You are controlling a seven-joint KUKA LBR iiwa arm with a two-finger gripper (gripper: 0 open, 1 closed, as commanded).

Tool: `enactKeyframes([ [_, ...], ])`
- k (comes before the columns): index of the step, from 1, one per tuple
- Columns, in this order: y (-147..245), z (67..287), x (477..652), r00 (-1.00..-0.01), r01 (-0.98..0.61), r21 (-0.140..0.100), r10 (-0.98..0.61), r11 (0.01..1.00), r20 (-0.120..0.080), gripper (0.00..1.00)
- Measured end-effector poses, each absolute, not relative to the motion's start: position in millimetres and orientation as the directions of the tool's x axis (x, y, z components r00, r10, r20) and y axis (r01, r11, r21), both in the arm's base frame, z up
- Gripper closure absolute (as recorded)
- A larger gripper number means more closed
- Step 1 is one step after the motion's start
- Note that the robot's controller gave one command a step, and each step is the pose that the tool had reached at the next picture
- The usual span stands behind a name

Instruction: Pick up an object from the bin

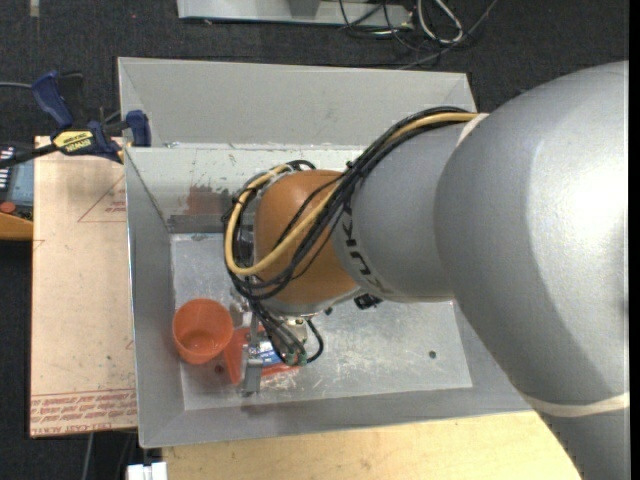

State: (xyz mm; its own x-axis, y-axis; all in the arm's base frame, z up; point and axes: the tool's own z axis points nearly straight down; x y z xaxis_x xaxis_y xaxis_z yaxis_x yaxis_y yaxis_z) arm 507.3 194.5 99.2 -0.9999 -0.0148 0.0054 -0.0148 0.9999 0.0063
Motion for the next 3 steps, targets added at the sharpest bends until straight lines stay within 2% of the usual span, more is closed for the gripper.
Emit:
enactKeyframes([
  [1,168,69,544.5,-0.944,-0.328,-0.005,-0.328,0.945,-0.013,0.00],
  [2,211,69,491.4,-0.978,0.206,0.003,0.206,0.978,0.005,1.00],
  [3,211,69,491.5,-0.978,0.207,0.003,0.207,0.978,0.005,1.00],
])
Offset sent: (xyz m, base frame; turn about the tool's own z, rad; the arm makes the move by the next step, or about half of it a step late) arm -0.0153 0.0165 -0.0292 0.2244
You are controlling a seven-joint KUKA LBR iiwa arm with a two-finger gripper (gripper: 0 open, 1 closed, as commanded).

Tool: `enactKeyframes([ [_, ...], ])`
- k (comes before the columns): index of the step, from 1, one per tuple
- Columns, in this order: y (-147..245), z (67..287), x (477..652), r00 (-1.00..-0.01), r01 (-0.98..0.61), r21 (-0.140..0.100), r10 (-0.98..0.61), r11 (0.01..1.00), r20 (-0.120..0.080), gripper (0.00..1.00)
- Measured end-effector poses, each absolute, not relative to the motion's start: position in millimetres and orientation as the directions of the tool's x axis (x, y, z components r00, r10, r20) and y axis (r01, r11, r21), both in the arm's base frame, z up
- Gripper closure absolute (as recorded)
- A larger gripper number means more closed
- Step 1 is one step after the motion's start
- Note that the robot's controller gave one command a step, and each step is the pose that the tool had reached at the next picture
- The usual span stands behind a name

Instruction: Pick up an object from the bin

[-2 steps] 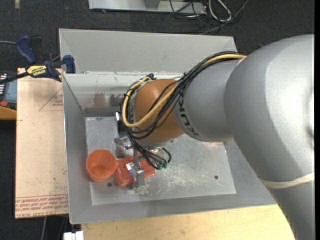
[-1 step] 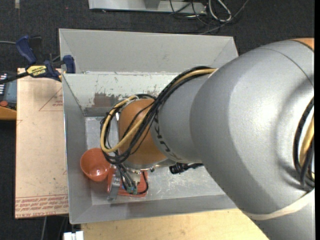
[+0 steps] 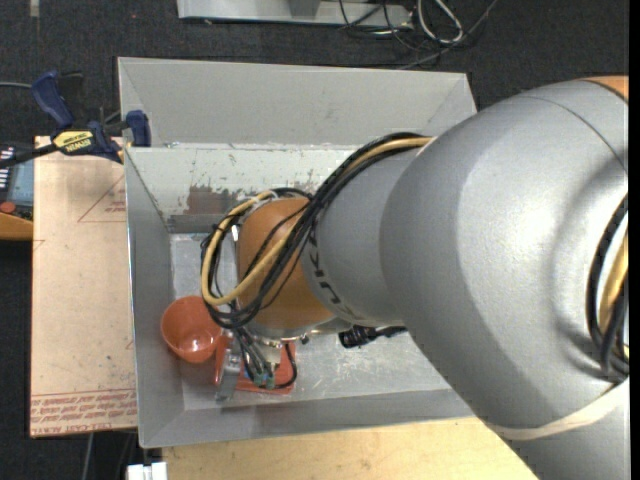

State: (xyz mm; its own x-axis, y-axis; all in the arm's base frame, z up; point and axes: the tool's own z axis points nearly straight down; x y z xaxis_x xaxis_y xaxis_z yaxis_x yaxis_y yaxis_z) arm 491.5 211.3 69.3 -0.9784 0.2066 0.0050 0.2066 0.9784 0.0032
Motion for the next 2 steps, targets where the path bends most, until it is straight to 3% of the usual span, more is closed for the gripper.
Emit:
enactKeyframes([
  [1,210,104,488.9,-0.979,0.205,-0.002,0.205,0.979,0.013,1.00],
  [2,210,158,489.3,-0.979,0.203,-0.002,0.203,0.979,0.013,1.00],
])
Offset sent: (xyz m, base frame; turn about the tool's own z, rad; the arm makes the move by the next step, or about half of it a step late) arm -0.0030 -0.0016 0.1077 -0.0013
